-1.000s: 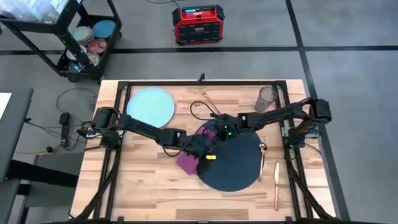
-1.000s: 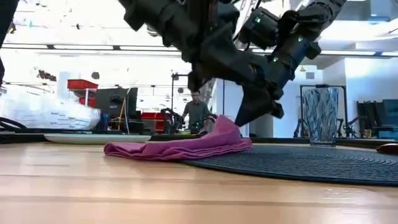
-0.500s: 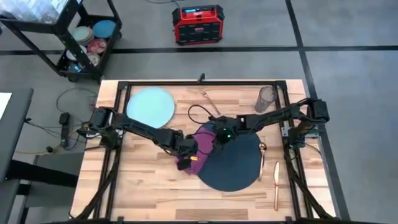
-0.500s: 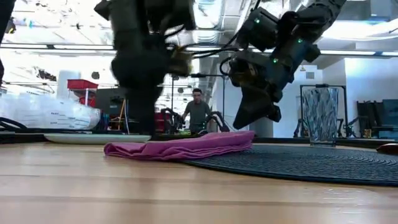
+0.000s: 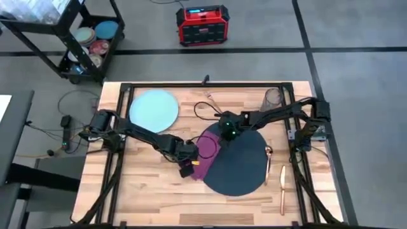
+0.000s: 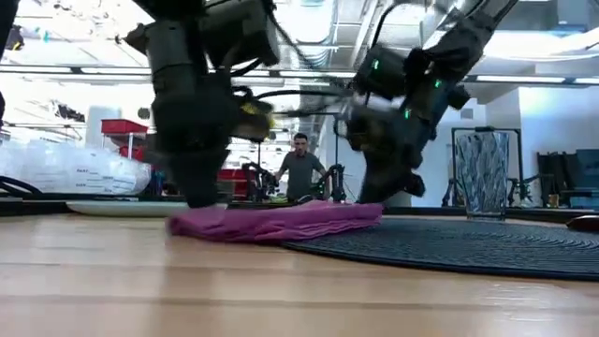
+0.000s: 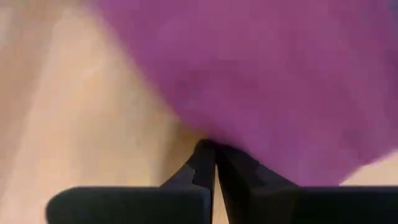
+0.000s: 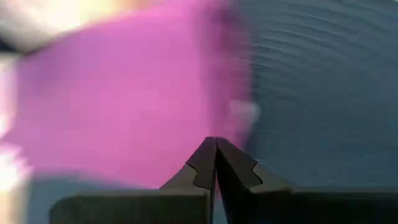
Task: Set table place
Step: Fold the pink table napkin
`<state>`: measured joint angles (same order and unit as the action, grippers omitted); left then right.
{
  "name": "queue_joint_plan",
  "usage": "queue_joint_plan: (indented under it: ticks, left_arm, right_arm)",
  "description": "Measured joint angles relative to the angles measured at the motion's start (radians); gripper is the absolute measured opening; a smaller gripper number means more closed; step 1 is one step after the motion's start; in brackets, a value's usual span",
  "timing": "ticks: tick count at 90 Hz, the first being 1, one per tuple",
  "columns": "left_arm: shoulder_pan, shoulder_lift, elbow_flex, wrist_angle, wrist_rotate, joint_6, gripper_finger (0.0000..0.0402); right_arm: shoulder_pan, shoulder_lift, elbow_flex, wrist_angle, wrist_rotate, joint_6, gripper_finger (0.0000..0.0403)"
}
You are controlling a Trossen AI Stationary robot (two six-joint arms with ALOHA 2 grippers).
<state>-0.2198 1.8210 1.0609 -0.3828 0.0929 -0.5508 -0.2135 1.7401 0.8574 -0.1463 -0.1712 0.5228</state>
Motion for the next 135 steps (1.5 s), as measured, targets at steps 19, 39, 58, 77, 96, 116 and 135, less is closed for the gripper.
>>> queue_joint_plan:
  ticks: [19, 39, 58, 77, 96, 116, 135]
  left_arm:
    - [0.002, -0.051, 0.008, 0.118, 0.006, 0.042, 0.0]
    - [0.029, -0.074, 0.007, 0.134, -0.039, 0.089, 0.0]
    - [0.064, -0.067, 0.007, 0.205, -0.097, 0.249, 0.0]
    - [0.168, -0.068, 0.007, 0.223, -0.144, 0.375, 0.0]
    - [0.271, -0.022, 0.009, 0.301, -0.002, 0.447, 0.0]
    - [0.3, 0.071, 0.011, 0.292, 0.076, 0.46, 0.0]
    - [0.3, 0.057, 0.016, 0.054, 0.043, 0.438, 0.0]
  right_arm:
    - [-0.011, -0.086, 0.004, 0.032, 0.017, -0.009, 0.0]
    - [0.06, -0.107, 0.001, -0.003, 0.025, 0.015, 0.0]
    - [0.115, -0.108, 0.001, -0.131, 0.12, 0.094, 0.0]
    - [0.155, -0.104, 0.001, -0.187, 0.179, 0.151, 0.0]
    - [0.188, -0.146, -0.037, -0.163, 0.261, 0.237, 0.0]
    - [0.184, -0.147, -0.111, -0.156, 0.201, 0.264, 0.0]
    - [0.175, -0.151, -0.161, -0.111, 0.164, 0.284, 0.0]
